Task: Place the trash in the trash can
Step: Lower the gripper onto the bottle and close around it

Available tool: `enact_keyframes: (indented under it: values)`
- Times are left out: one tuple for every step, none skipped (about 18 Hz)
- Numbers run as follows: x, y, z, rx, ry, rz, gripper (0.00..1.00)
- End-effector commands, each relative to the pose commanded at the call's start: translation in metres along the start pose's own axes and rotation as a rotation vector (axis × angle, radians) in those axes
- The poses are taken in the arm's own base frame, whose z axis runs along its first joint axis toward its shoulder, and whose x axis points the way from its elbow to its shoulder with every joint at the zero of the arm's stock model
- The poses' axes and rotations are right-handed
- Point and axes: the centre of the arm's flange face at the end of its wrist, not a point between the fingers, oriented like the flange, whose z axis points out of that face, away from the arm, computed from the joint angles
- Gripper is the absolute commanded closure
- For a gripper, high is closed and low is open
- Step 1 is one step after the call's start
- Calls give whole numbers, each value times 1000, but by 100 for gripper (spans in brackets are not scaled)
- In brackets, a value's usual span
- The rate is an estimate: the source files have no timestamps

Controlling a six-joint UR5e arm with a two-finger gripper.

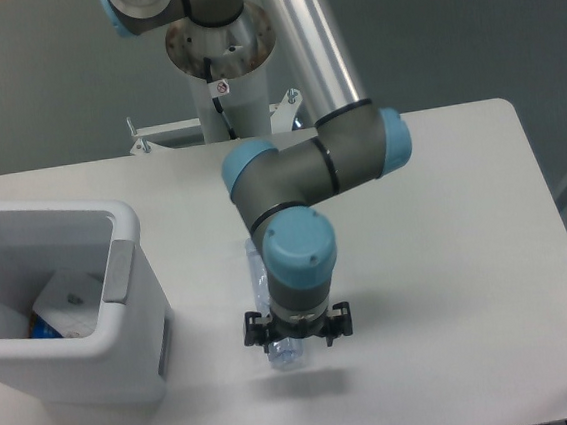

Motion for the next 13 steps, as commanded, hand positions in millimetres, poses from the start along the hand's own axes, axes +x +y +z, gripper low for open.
enact_keyframes:
  values:
    - [0,0,2,-4,-7,2,0]
    - [0,0,5,-9,-7,2,0]
    - [1,-1,9,-12,-6,3,0]
    - [1,0,11,-14,-8,3,0]
    - [1,0,14,-22,-17,5,0]
    - [6,1,18,-32,-31,13,0]
    - [11,1,24,-50,-53,28,0]
    - [10,4,28,-72,-97,38,0]
    - [15,4,34,-87,-150,52,0]
    - [26,2,39,-88,-192,67,0]
    - [27,0,40,-73,-213,64,0]
    - [28,-2,41,-59,-217,61,0]
    - [28,-2,43,-59,-217,61,0]
